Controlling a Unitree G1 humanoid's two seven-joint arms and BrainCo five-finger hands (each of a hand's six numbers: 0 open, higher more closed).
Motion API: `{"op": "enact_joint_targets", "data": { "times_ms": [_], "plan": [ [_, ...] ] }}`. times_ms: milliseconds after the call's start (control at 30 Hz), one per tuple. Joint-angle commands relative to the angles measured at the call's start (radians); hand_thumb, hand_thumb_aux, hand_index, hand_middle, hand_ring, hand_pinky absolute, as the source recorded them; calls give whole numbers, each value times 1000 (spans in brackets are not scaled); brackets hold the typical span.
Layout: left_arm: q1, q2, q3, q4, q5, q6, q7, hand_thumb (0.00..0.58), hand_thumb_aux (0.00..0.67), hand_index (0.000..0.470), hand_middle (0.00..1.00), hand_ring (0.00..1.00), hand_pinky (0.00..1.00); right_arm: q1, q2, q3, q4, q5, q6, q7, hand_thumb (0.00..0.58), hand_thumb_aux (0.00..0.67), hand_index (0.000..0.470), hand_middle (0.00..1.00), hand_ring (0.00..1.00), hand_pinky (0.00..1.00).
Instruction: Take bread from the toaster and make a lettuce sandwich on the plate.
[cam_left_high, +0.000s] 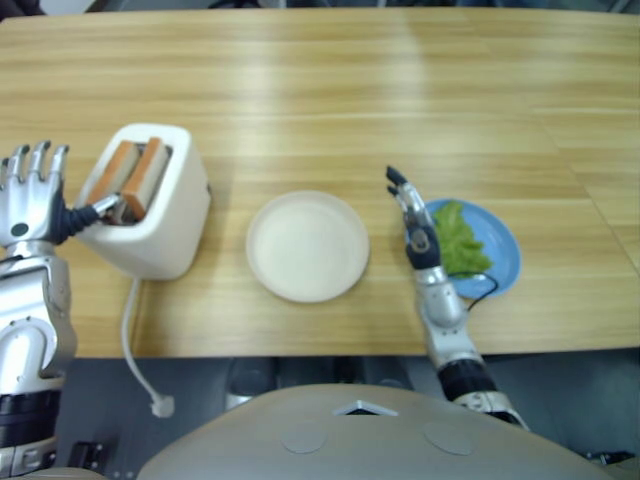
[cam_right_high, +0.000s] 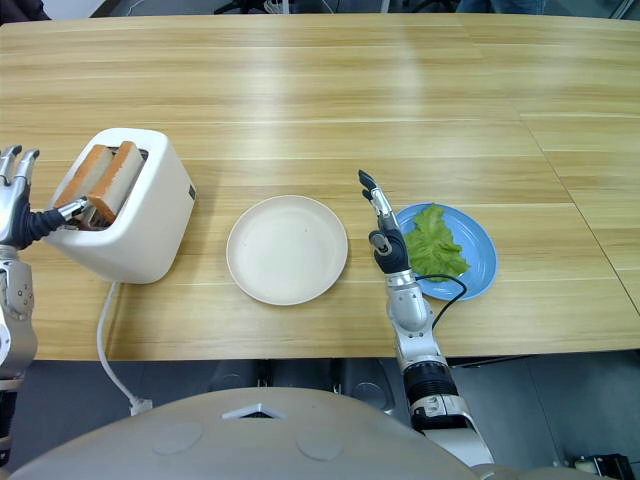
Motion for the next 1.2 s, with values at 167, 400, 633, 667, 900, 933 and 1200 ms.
{"op": "enact_joint_targets", "data": {
  "times_ms": [167, 400, 633, 667, 900, 933, 1200],
  "plan": [
    [7, -2, -47, 68, -13, -7, -12, 18, 11, 7, 0, 0, 0, 5, -3, -4, 11, 13, 9, 10, 0, 0, 0, 0, 0, 0],
    [9, 2, -55, 71, -27, -9, -4, 553, 525, 361, 0, 0, 0, 6, -3, -3, 11, 15, 9, 14, 0, 0, 0, 0, 0, 0],
    [-10, -3, -56, 41, -42, -29, 31, 580, 670, 460, 0, 0, 0, 3, -3, -3, 16, 13, 10, 15, 0, 0, 0, 0, 0, 0],
    [-13, -4, -57, 40, -42, -30, 36, 580, 670, 460, 0, 0, 0, 2, -3, -3, 18, 12, 9, 14, 0, 0, 0, 0, 0, 0],
    [-28, -8, -53, 30, -59, -50, 81, 580, 670, 460, 0, 0, 0, -3, -2, -3, 27, 9, 7, 12, 0, 0, 0, 0, 0, 0],
    [-29, -8, -51, 29, -63, -56, 92, 580, 670, 460, 0, 0, 0, -4, -2, -3, 28, 9, 7, 12, 0, 0, 0, 0, 0, 0],
    [-57, -36, 5, 12, -225, -160, 154, 580, 670, 460, 1000, 1000, 1000, -11, 0, -3, 37, 8, 1, 10, 0, 0, 0, 0, 0, 0]
  ]
}}
